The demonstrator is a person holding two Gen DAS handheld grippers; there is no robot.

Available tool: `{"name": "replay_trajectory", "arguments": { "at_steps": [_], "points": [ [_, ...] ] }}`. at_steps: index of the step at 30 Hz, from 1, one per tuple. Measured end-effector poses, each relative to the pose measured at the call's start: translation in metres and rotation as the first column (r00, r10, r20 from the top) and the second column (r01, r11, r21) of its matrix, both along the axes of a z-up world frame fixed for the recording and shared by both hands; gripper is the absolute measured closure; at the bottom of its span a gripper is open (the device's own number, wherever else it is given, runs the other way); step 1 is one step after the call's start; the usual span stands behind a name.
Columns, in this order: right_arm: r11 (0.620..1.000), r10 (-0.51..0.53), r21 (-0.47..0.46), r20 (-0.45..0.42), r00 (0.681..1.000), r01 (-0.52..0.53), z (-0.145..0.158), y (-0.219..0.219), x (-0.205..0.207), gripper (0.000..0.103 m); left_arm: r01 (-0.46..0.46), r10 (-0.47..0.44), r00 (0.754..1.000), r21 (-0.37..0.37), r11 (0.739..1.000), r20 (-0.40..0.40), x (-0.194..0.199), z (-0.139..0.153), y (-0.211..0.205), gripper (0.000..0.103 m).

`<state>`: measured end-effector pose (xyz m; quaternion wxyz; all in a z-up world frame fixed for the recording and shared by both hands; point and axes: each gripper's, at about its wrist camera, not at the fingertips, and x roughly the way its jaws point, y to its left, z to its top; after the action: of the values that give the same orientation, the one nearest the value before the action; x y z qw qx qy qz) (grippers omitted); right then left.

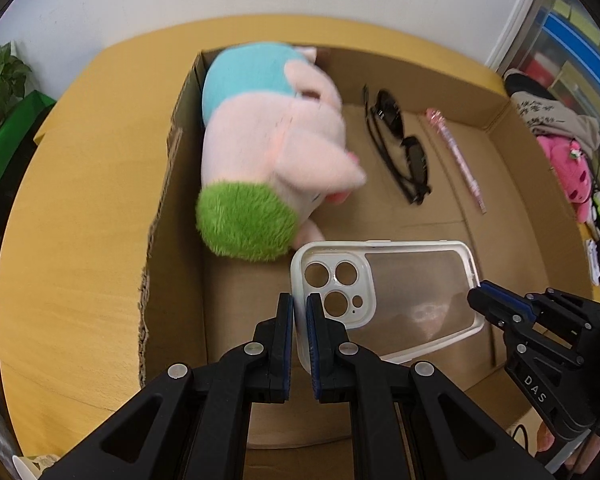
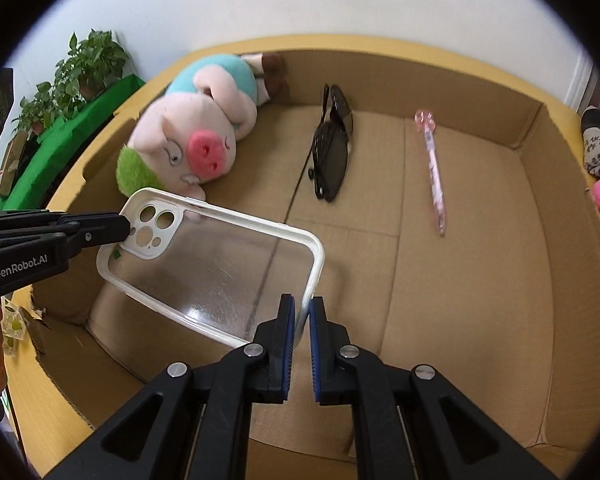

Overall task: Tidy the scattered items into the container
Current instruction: 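Lift the phone case with both grippers and carry it into the box, then lower the phone case onto the box floor and open both grippers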

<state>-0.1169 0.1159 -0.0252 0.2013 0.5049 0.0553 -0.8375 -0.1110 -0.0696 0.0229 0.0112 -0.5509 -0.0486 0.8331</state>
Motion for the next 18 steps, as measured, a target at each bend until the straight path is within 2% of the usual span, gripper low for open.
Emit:
{"name": "replay_trajectory", "arguments": {
  "at_steps": [12,18],
  "points": [
    [0.998,0.046,0.033,0.069,0.997,-0.049,-0.012,-0.023,0.001,0.099,-0.026,0.032,0.997,-0.090,0.996,0.071,-0.001,-0.021,-0.010,0.097],
    [0.999,0.040,0.029,0.078,0.996,-0.043,-0.011,-0.023,0.002,0.099,-0.034,0.041,0.997,-0.087,0.996,0.071,0.001,-0.020,-0.016,0.097]
  ]
}}
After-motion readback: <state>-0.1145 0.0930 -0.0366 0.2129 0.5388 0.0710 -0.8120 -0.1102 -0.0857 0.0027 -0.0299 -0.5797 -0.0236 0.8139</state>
